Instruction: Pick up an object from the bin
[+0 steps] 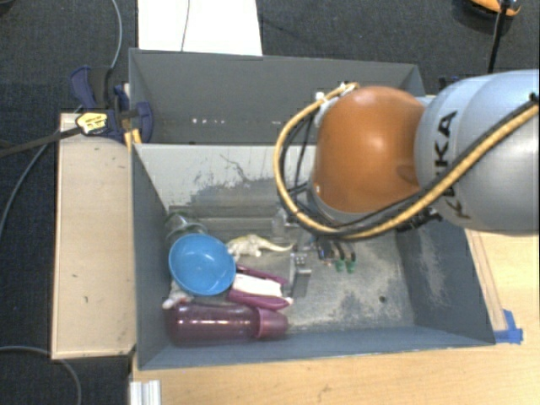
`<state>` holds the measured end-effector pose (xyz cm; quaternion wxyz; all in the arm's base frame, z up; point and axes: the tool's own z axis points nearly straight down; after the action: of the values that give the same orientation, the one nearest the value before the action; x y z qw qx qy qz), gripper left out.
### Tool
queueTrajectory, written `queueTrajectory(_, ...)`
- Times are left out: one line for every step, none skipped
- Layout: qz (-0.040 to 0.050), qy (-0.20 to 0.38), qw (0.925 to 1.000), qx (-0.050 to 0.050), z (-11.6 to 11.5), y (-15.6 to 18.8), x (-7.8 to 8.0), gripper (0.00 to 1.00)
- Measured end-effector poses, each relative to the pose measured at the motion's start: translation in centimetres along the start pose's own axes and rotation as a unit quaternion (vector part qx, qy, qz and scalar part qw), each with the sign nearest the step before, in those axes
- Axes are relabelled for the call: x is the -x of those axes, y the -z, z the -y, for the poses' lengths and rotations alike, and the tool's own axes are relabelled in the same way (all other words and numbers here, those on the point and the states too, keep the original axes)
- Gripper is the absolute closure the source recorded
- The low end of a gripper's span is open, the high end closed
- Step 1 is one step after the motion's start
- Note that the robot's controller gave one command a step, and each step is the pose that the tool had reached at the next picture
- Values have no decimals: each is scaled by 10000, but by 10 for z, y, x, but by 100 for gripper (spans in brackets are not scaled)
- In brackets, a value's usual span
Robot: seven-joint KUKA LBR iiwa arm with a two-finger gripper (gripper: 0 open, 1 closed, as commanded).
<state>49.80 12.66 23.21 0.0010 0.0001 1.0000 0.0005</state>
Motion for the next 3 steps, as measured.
queueTrajectory(42,196,9998,5,-12,-26,3,0)
queueTrajectory(19,890,9960,3,-29,-75,2,0)
queueTrajectory(12,1643,9864,-4,-50,-101,2,0)
